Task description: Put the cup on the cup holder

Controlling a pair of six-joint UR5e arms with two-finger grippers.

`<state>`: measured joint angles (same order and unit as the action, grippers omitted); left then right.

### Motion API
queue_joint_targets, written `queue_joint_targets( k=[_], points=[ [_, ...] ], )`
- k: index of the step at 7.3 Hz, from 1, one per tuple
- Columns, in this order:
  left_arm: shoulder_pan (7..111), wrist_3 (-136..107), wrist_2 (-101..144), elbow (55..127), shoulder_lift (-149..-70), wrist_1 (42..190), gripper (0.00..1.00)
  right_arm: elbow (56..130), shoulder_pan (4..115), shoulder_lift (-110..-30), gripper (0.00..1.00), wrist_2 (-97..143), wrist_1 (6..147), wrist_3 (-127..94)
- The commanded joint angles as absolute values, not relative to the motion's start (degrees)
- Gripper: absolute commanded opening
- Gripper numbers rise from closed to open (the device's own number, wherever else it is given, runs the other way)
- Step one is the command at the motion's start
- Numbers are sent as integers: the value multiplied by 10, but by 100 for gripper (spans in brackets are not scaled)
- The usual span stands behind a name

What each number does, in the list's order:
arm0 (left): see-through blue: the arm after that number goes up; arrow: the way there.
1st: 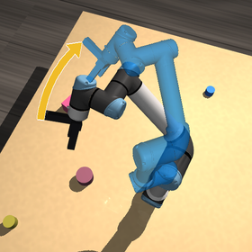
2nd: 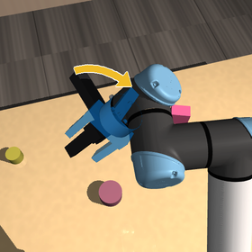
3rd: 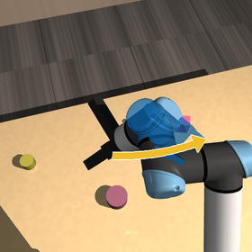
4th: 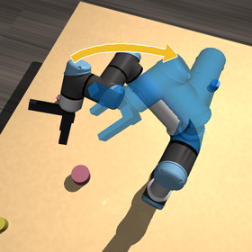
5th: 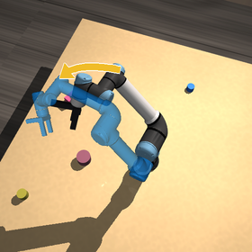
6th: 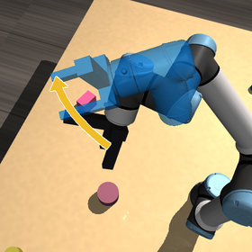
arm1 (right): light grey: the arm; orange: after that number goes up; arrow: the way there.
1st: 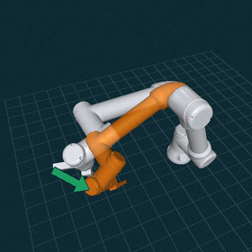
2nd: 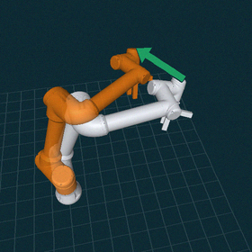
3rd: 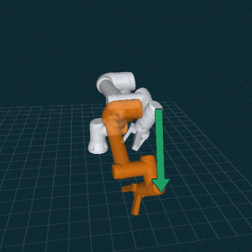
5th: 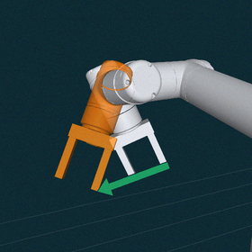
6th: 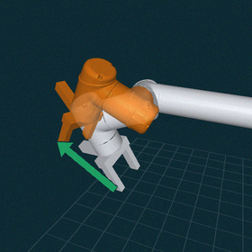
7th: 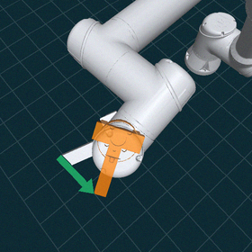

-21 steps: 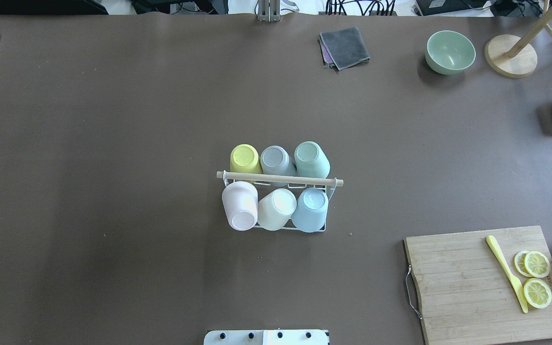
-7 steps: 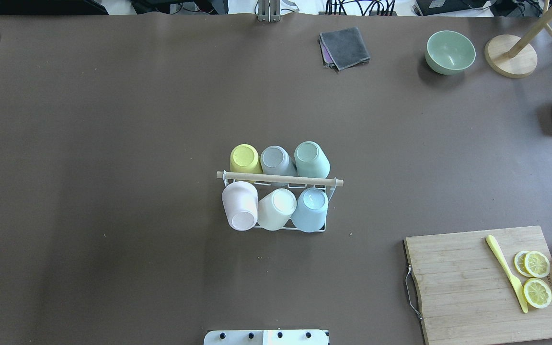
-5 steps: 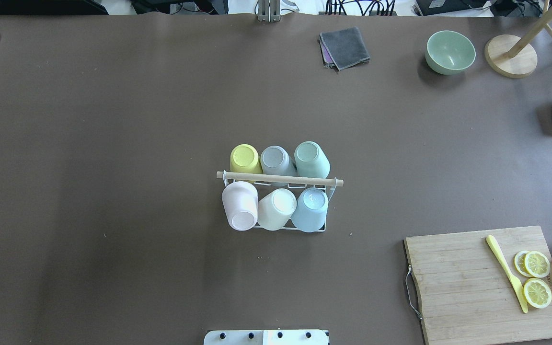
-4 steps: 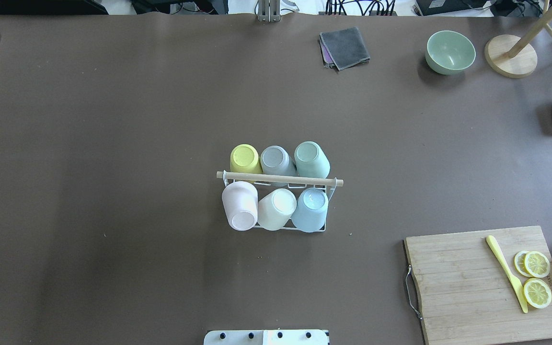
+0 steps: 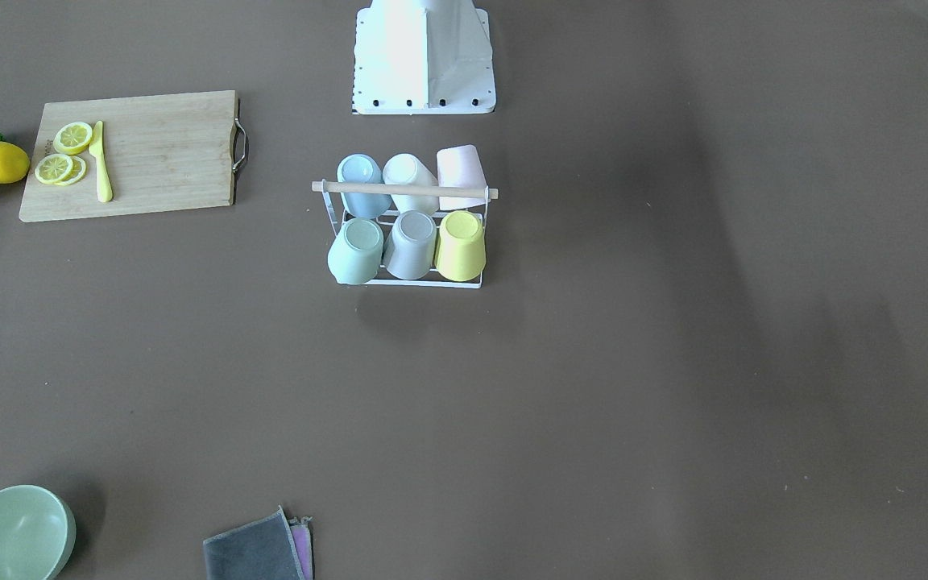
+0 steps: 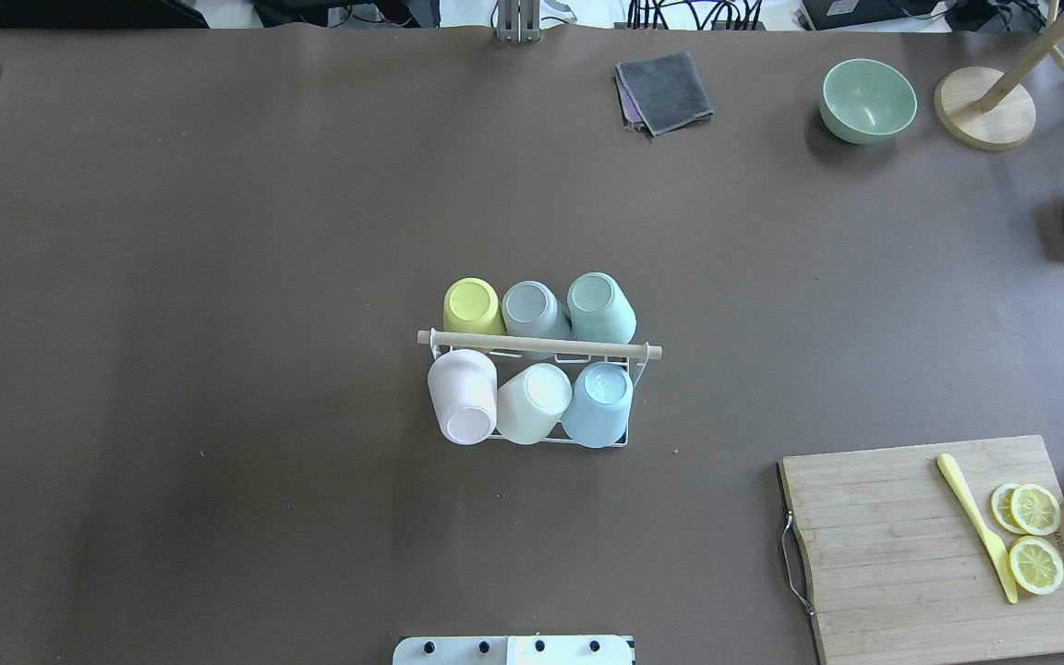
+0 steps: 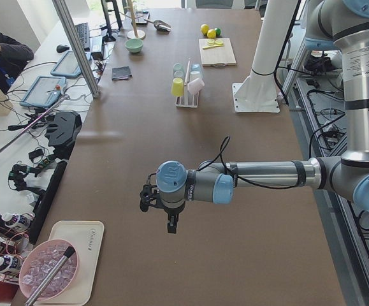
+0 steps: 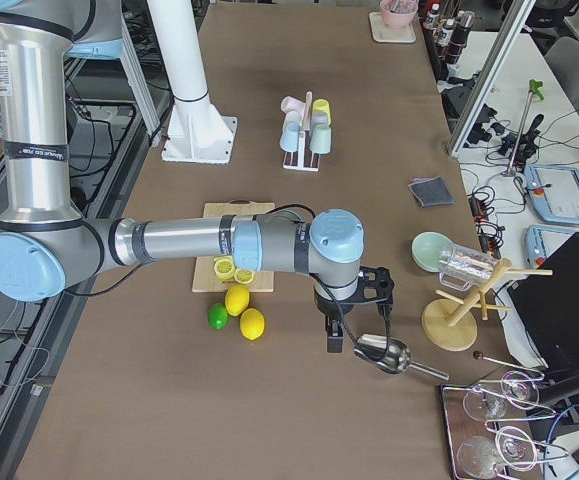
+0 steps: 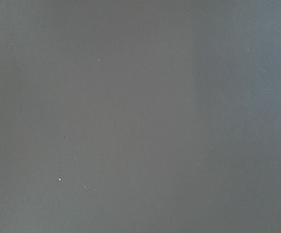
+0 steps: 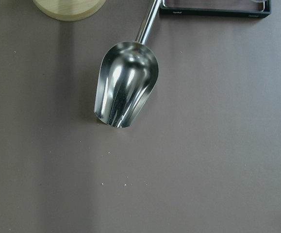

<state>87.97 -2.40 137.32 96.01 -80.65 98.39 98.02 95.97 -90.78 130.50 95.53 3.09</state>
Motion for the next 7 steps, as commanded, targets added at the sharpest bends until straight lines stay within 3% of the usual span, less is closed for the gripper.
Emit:
queue_joint_targets(
  k=[1, 7],
  points=[
    [879, -21, 1373, 955, -815, 986, 98, 978, 960, -910, 100, 1314, 955, 31],
    [879, -22, 1372, 952, -814, 985, 98, 977, 960, -911, 100, 1325, 956, 31]
  ],
)
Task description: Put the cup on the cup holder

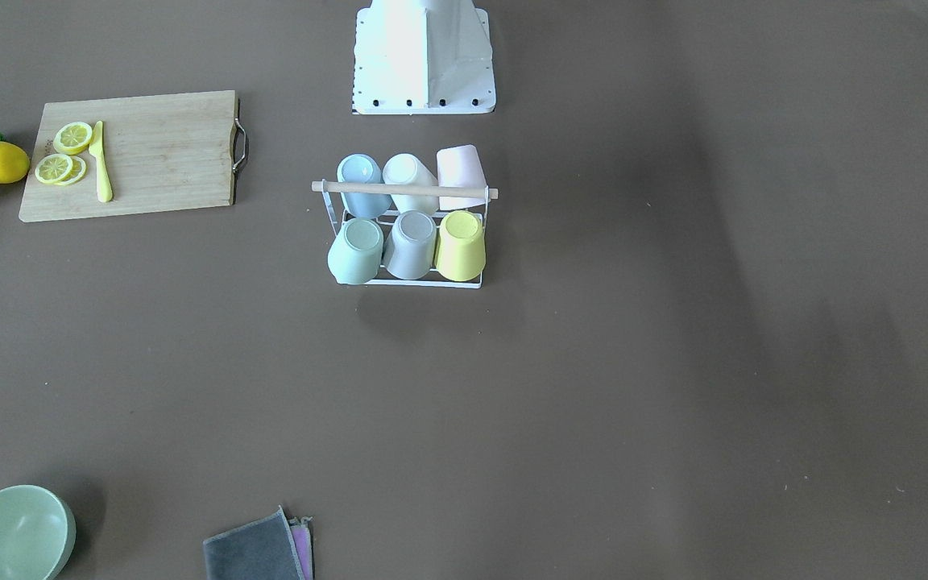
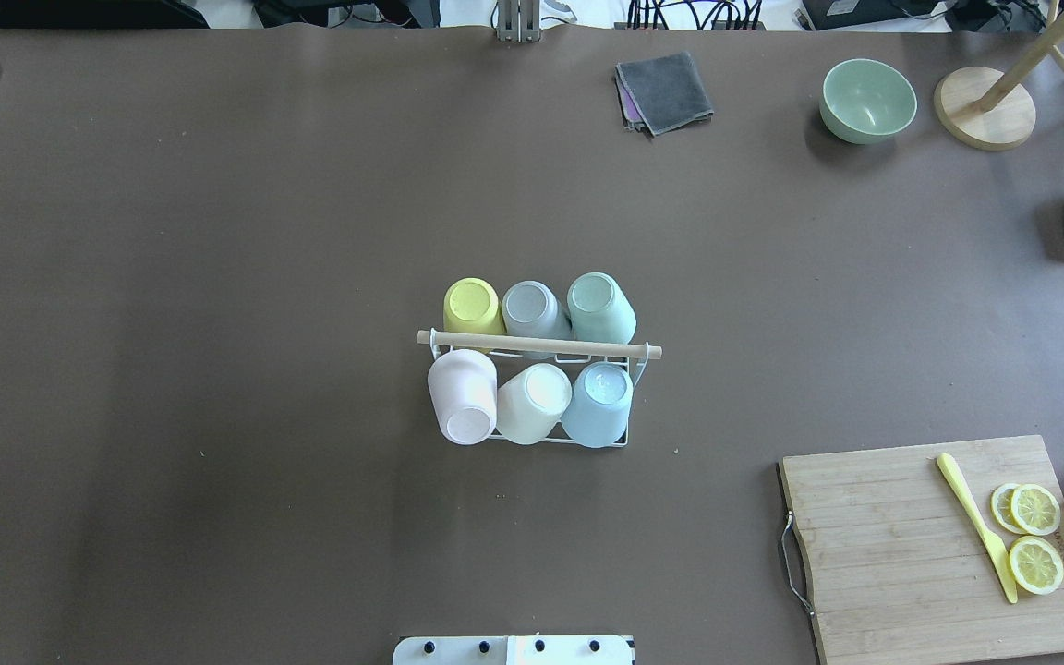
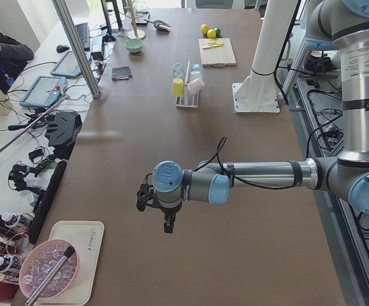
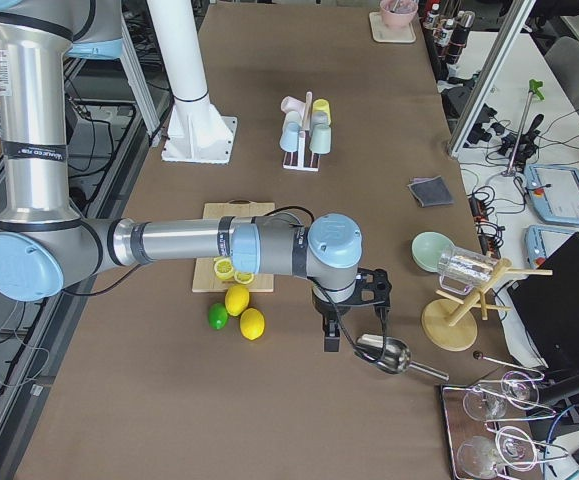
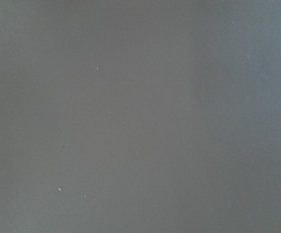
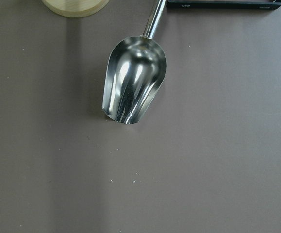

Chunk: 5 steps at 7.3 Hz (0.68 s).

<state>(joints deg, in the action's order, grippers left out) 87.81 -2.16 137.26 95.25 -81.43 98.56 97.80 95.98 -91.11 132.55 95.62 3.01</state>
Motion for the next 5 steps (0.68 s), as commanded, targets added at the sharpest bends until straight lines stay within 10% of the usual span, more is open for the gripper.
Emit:
queue_joint_targets(
  k=[1, 5],
  points=[
    [879, -21, 1373, 952, -814, 985, 98, 976, 960, -911, 100, 1325, 956, 31],
    [878, -23, 1371, 944, -814, 988, 98, 976, 960, -913, 100, 1321, 955, 32]
  ],
)
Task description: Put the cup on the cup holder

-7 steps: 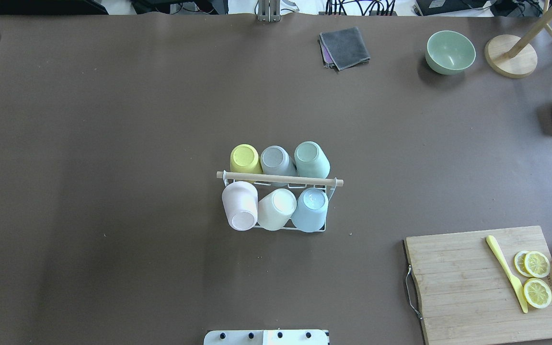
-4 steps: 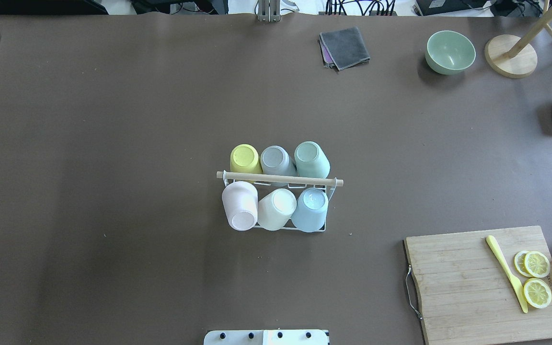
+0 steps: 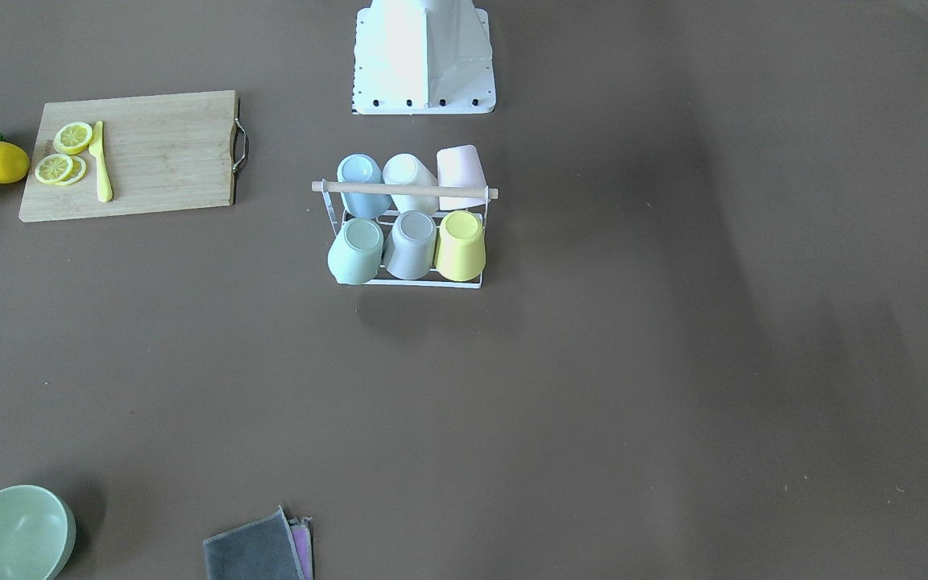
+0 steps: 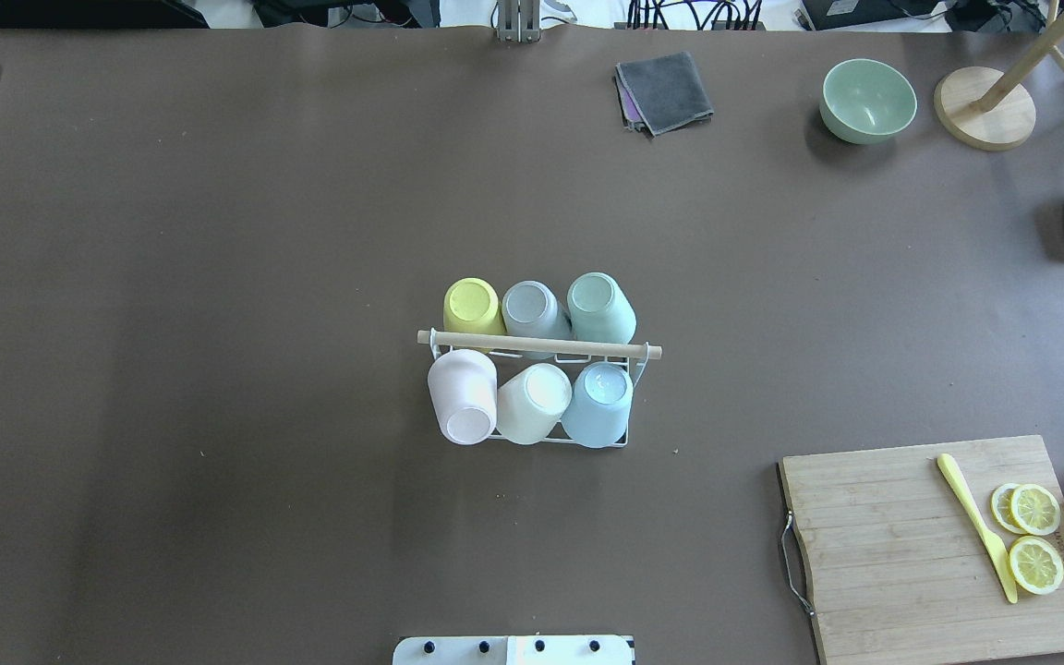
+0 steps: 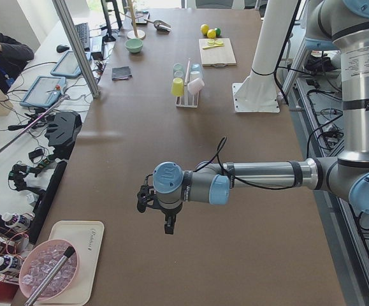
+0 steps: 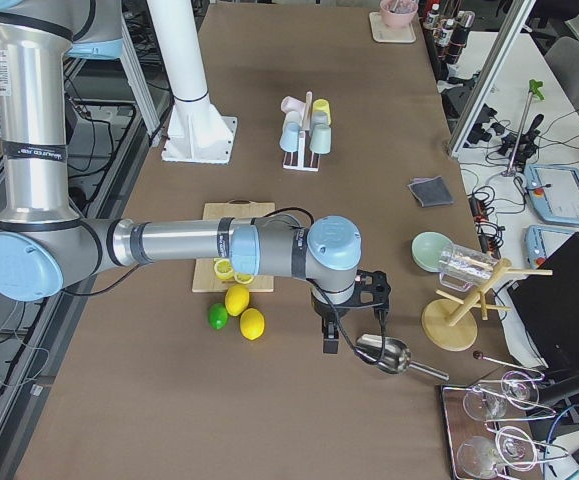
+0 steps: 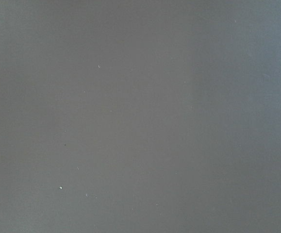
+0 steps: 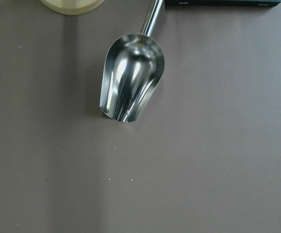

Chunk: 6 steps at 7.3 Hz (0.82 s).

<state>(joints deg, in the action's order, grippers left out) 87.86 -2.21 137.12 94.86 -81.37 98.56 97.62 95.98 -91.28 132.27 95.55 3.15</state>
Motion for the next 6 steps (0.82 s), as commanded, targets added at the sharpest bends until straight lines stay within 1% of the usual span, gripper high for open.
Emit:
queue_joint_targets(
  k=[1, 3, 6],
  points=[
    [879, -24, 1372, 947, -814, 988, 98, 976, 960, -912, 100, 1320, 955, 32],
    [879, -24, 1372, 945, -813, 989, 98, 978, 960, -912, 100, 1322, 956, 32],
    [880, -24, 1372, 945, -813, 990, 98, 984, 962, -897, 100, 1331, 1007, 32]
  ],
)
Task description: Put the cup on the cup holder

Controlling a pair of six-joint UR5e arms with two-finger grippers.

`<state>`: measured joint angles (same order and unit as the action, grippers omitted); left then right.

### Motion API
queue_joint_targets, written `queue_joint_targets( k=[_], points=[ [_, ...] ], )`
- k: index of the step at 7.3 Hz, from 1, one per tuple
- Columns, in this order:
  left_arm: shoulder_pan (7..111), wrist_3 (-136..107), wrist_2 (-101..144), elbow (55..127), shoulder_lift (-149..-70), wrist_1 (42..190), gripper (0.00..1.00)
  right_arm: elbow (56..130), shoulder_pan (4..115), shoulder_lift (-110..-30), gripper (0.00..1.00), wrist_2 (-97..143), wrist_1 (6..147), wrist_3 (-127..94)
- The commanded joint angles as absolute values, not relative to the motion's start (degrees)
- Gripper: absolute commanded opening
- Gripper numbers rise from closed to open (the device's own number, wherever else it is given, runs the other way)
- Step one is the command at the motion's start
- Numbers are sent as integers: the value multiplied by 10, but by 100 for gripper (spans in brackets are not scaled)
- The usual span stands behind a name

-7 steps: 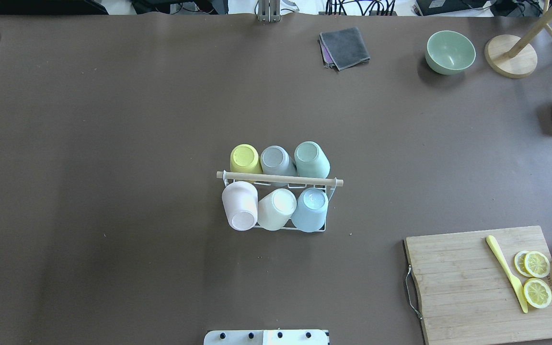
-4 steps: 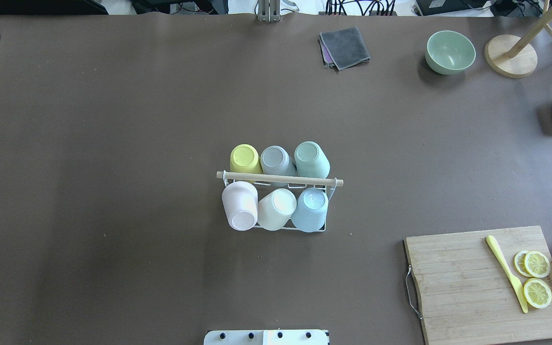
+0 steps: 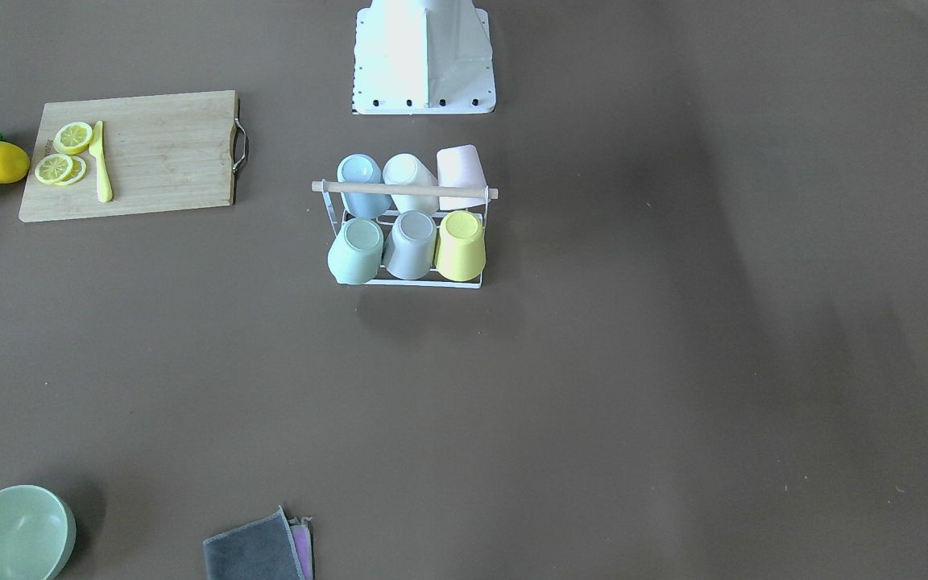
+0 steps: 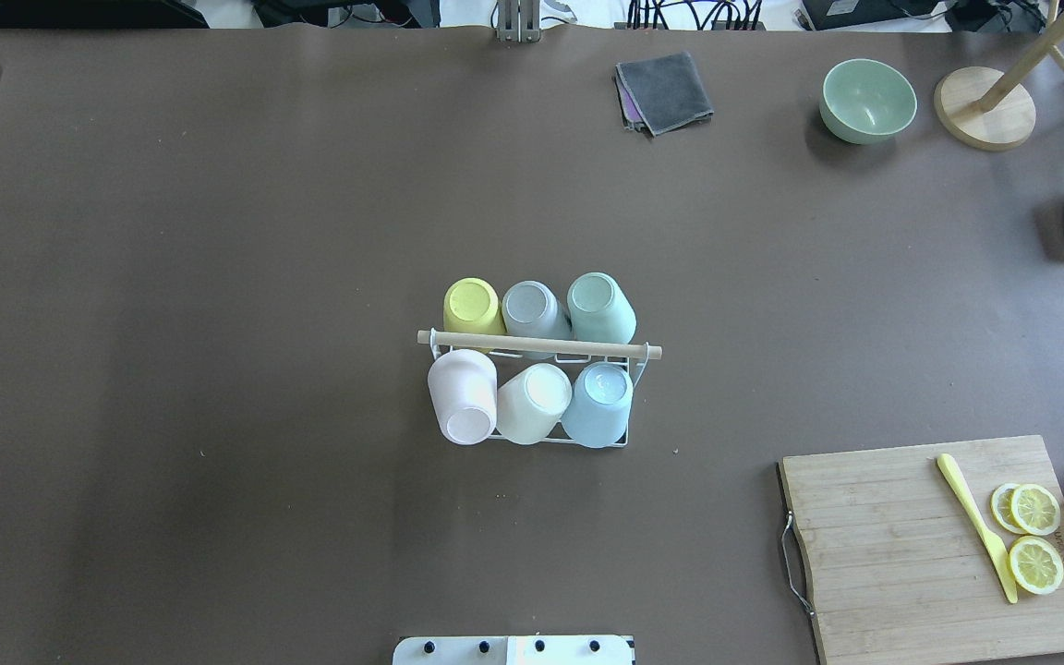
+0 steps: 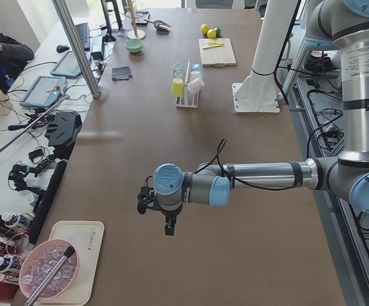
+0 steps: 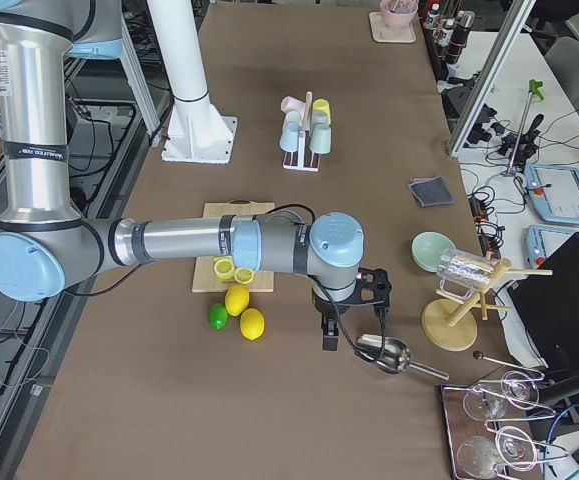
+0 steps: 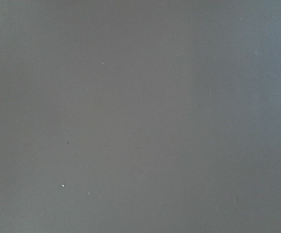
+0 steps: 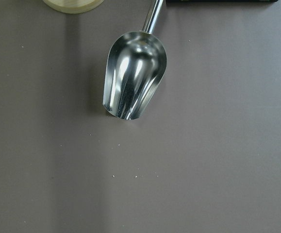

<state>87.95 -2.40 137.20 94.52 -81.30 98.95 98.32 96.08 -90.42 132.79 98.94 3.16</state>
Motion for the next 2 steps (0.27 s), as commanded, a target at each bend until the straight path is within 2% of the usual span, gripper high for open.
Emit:
queue_joint_targets(
  k=[1, 2],
  points=[
    [880, -23, 1372, 946, -812, 990, 98, 985, 962, -898, 100, 1332, 1007, 32],
    [879, -23, 1372, 945, -812, 991, 98, 990, 962, -903, 100, 1332, 1008, 33]
  ],
)
